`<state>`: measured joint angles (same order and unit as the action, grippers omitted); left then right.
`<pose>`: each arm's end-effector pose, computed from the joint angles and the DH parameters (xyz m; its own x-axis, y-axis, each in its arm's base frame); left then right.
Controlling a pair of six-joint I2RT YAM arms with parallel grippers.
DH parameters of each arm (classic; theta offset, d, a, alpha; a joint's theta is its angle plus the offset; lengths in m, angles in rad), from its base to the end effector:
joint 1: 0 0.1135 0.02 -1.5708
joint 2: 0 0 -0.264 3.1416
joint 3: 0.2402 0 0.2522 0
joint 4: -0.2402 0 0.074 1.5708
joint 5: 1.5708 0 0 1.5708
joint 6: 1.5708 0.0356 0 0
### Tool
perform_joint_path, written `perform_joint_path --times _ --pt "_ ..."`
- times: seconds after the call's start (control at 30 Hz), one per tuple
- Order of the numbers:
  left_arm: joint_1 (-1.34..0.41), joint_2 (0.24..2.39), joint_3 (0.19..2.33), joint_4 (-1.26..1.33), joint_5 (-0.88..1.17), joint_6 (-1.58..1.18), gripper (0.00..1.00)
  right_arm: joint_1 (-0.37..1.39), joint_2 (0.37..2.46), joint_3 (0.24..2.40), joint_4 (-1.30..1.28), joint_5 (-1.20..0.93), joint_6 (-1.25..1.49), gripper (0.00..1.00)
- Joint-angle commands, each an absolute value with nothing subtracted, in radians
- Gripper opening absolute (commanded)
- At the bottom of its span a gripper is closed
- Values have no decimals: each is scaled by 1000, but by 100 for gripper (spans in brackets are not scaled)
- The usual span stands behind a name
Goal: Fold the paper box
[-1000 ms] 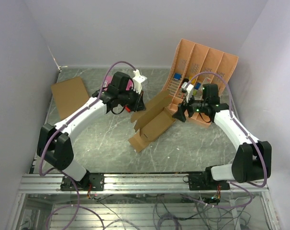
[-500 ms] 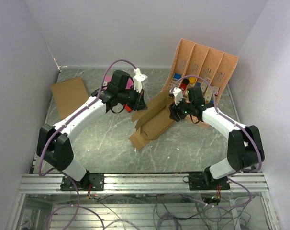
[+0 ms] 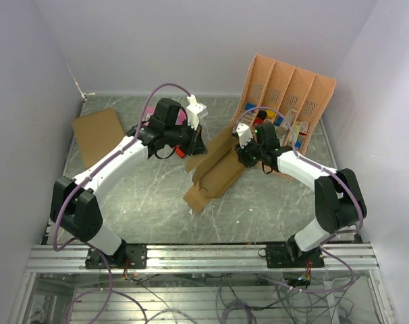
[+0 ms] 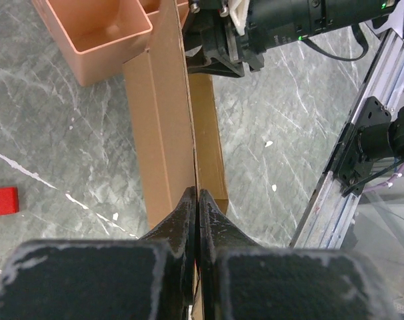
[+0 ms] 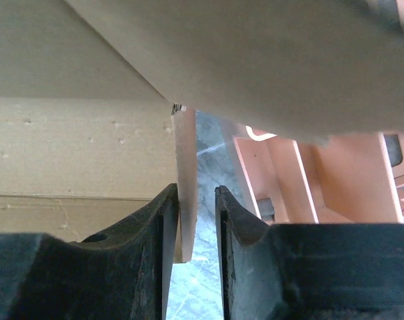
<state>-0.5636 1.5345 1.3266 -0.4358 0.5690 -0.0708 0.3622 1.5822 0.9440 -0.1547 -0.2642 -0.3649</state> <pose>0.2820 -0.2009 0.3231 -0.5637 0.2857 -0.7750 0.7765 0.5034 -0.3791 0.3067 0.1262 0.2025 -0.4391 -0.5347 -0.7220 -0.7173 0.6925 -0.0767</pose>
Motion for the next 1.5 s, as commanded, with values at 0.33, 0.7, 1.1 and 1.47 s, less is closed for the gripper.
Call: perform_joint_path --times 0.33,0.7,1.1,1.47 --pt "-535 1483 1293 -383 628 -81 7 371 1596 936 -114 -282 -343 0" --pt "-465 1324 1174 -273 496 -200 52 346 1479 958 -175 -332 -210 0" --pt "-422 700 641 83 172 -476 85 198 1386 1093 -304 -525 -138 0" --pt "-423 663 488 451 363 -658 48 183 1285 1176 -323 -484 -116 0"
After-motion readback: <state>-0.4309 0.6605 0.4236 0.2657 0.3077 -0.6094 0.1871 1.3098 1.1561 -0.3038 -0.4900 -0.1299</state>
